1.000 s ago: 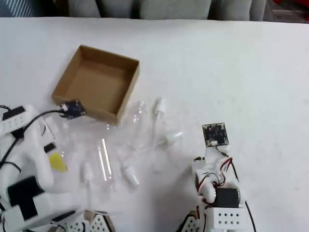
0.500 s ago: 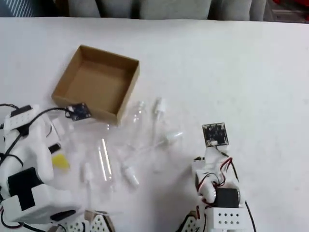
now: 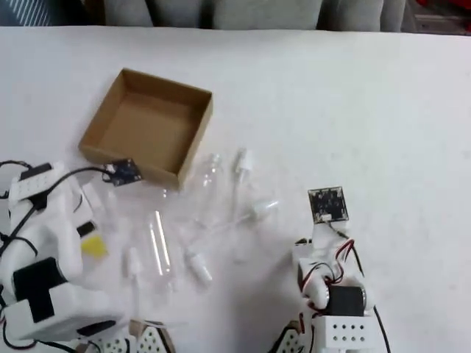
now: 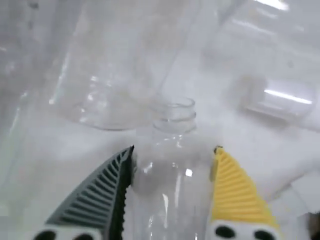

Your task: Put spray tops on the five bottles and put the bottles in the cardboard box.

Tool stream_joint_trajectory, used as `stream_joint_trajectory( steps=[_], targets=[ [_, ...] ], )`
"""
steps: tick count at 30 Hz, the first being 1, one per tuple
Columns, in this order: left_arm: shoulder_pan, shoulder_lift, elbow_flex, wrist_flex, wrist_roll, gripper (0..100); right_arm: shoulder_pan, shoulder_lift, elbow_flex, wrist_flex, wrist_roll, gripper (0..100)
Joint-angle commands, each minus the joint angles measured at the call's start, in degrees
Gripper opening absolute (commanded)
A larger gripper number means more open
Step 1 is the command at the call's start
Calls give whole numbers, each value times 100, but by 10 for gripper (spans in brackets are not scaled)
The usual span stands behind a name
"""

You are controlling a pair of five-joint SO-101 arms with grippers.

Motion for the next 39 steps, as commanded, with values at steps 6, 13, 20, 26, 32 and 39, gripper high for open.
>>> stream_joint_trajectory(
  steps=[6,13,20,26,32,39],
  targets=[
    [84,-40,-1574,2453,765,21,66,-40,35,-84,70,17],
    [277,-154,-1732,2505,1257,20,66,-40,35,-92,70,17],
    [945,-1938,-1125,2198,2611,23,66,-40,35,-92,70,17],
    [1833,-3574,-97,941,4484,24,119,-40,35,-101,70,17],
    [2545,-3925,554,-563,6716,24,374,-48,26,-101,70,17],
    [2668,-3969,1556,-2189,7912,24,400,-48,0,-110,70,17]
  ],
)
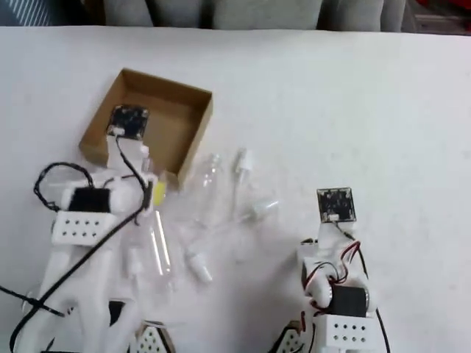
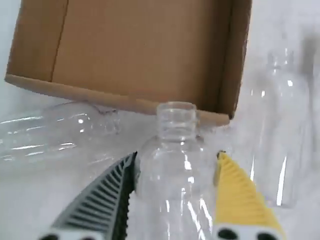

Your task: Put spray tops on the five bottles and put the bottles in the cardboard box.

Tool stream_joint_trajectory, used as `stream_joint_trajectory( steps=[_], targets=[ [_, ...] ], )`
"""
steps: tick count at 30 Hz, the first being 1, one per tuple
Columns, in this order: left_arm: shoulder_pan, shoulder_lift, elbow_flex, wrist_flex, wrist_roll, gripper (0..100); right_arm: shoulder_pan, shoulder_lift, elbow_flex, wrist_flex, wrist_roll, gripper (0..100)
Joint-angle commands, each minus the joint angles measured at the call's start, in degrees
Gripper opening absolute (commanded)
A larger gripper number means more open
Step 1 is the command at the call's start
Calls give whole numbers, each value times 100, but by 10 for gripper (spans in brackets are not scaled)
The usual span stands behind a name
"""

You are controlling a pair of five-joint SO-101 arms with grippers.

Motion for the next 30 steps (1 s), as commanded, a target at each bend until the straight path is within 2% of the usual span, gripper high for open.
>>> stream_joint_trajectory(
  steps=[1,4,8,12,16,20,26,30],
  targets=[
    [4,-259,369,-1011,413,24,40,-48,-62,-136,70,17],
    [-154,-268,396,-1046,422,24,347,-48,-334,-400,70,17],
    [-453,-268,387,-1046,431,24,919,-31,-369,-1429,70,18],
    [-637,-268,387,-958,431,24,479,22,-563,-1657,79,18],
    [-637,-426,413,-844,431,24,-171,593,-1468,-1130,79,16],
    [-593,-848,659,-888,431,24,-875,2299,-2875,-760,70,17],
    [-593,-1560,1187,-1073,413,24,-1578,4910,-4844,-787,0,18],
    [-593,-1938,1600,-1424,404,24,-1991,6325,-5996,-778,-862,18]
  ],
)
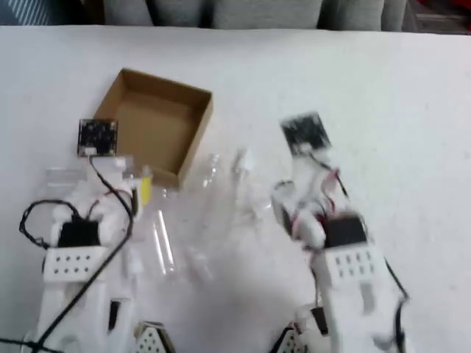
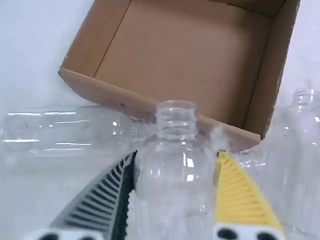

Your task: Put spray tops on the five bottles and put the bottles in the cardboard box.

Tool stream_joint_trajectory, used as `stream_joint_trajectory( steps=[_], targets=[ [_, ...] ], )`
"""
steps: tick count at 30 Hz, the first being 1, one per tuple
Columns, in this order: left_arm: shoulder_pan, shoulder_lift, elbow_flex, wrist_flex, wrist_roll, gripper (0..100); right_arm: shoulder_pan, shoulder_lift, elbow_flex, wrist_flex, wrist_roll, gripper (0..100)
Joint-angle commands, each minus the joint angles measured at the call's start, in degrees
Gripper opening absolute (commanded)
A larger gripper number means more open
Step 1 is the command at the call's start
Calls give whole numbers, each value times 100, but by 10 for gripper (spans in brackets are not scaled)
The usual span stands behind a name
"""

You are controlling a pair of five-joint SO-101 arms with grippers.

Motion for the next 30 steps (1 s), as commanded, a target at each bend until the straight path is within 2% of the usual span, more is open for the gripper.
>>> stream_joint_trajectory(
  steps=[1,6,12,27,30],
  targets=[
    [-31,-514,229,-422,35,24,-321,1305,-1266,22,-826,18],
    [-31,-655,273,-378,35,24,-558,3055,-2514,22,-1292,31],
    [-31,-646,281,-369,26,24,-567,5015,-4185,303,-1785,156],
    [-31,-646,290,-369,26,24,-585,8787,-8281,2299,-1943,159],
    [-31,-646,290,-369,26,24,-637,9209,-8800,2633,-2268,159]
  ],
)
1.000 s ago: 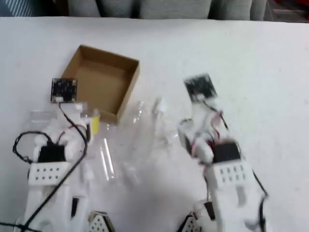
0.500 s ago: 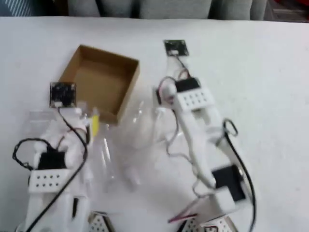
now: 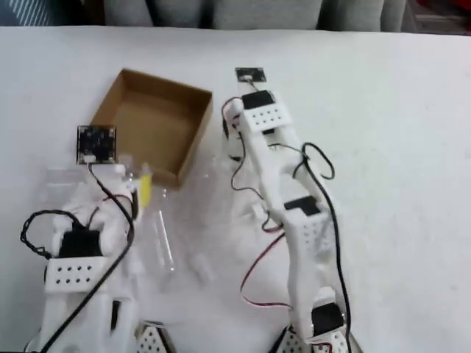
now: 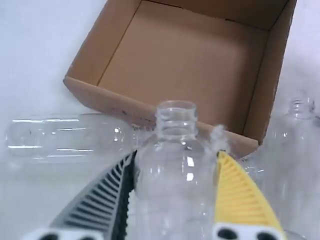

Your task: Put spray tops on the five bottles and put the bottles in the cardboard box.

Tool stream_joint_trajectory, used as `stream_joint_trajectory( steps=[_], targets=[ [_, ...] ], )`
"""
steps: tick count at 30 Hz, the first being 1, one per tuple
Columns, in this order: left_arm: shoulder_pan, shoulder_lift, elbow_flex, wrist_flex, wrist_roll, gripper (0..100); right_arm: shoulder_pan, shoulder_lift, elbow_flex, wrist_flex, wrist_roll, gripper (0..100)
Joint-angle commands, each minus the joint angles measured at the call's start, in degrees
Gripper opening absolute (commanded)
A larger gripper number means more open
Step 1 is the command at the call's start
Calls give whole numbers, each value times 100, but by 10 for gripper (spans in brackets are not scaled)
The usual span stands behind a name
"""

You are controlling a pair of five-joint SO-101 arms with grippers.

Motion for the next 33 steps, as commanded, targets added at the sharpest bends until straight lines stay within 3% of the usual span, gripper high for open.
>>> stream_joint_trajectory(
  steps=[1,11,13,16,18,24,33],
  targets=[
    [-31,-163,-53,-132,26,24,-92,277,-774,435,-369,159],
    [40,-198,44,-176,18,24,-110,804,-1538,901,-457,158],
    [101,-198,62,-176,18,24,-31,901,-1565,813,-440,128],
    [92,-198,62,-176,18,24,75,945,-1565,796,-378,5],
    [92,-198,62,-176,18,24,127,866,-1565,954,-193,35],
    [92,-198,62,-193,18,24,382,75,-1477,1578,0,15],
    [101,-198,88,-607,62,24,734,-1824,404,1569,202,15]
  ],
)
